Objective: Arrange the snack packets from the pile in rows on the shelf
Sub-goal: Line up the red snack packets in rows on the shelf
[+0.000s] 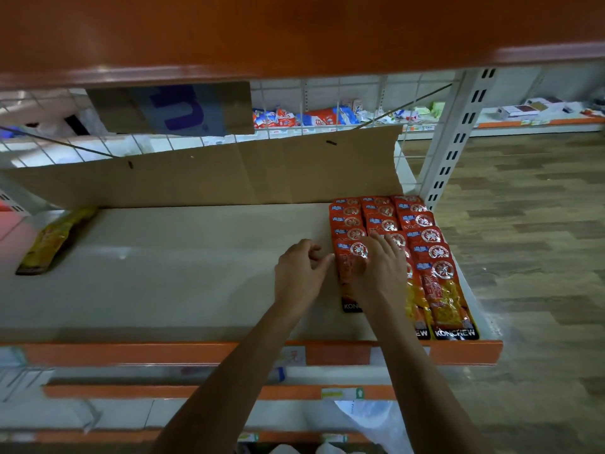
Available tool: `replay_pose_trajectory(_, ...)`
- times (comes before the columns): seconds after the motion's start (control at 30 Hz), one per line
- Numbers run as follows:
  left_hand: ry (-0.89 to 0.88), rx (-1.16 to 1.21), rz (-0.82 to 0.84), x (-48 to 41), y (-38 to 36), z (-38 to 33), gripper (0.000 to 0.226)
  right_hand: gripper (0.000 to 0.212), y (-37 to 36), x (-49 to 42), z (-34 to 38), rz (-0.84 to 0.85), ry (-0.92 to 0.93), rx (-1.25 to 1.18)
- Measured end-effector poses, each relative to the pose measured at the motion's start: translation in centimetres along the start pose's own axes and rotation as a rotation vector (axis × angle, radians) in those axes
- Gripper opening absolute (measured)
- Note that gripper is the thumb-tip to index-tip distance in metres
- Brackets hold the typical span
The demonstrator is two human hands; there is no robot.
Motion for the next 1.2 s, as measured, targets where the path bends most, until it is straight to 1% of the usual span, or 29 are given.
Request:
replay_pose_trajectory(0.07, -0.035, -0.06, -0.028, 0.0, 1.4, 0.8, 0.034, 0.043, -0.9, 0.3, 1.7, 0.02, 0.049, -0.013)
replay_pose_trajectory(0.17, -0.074, -0.177, -0.045, 0.4, 3.6, 2.4, 0.036, 0.042, -3.1, 1.0, 4.8, 0.071, 0.138, 0.025)
replay_pose_trajectory(0.3, -0.036, -0.305, -0.086, 1.6, 7.7, 6.0, 0.041, 0.046, -7.0, 2.4, 9.3, 0.148, 0.185, -0.021)
replay_pose_trajectory(0.53, 0.041, -0.345, -0.154, 4.8, 18.1, 14.4, 0.043, 0.045, -15.2, 6.7, 20.7, 0.237, 0.346, 0.012)
replay_pose_trajectory(0.83, 0.163, -0.424, -0.195, 8.3, 30.6, 25.8, 0.048, 0.047, -24.6, 11.9, 34.4, 0.321, 0.449, -0.022)
replay_pose_trajectory(0.97, 0.215, -0.428, -0.23, 9.5, 35.0, 29.9, 0.048, 0.048, -27.7, 13.4, 39.0, 0.36, 0.497, -0.009)
replay_pose_trajectory(1.1, 0.267, -0.429, -0.262, 10.0, 38.3, 33.5, 0.05, 0.041, -30.1, 14.3, 43.3, 0.369, 0.544, -0.03)
replay_pose_trajectory(1.2, 0.31, -0.442, -0.301, 9.7, 40.7, 36.2, 0.049, 0.04, -32.2, 14.3, 46.6, 0.38, 0.561, -0.056)
Point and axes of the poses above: each hand's wrist, its own x-axis away from the middle knuckle, its own y-axis out of the back of the hand, z = x × y, the point moved 7 cm from there along -x, towards the middle knuckle, and after that the axes turned 7 degrees about z, right-handed, at the moved point
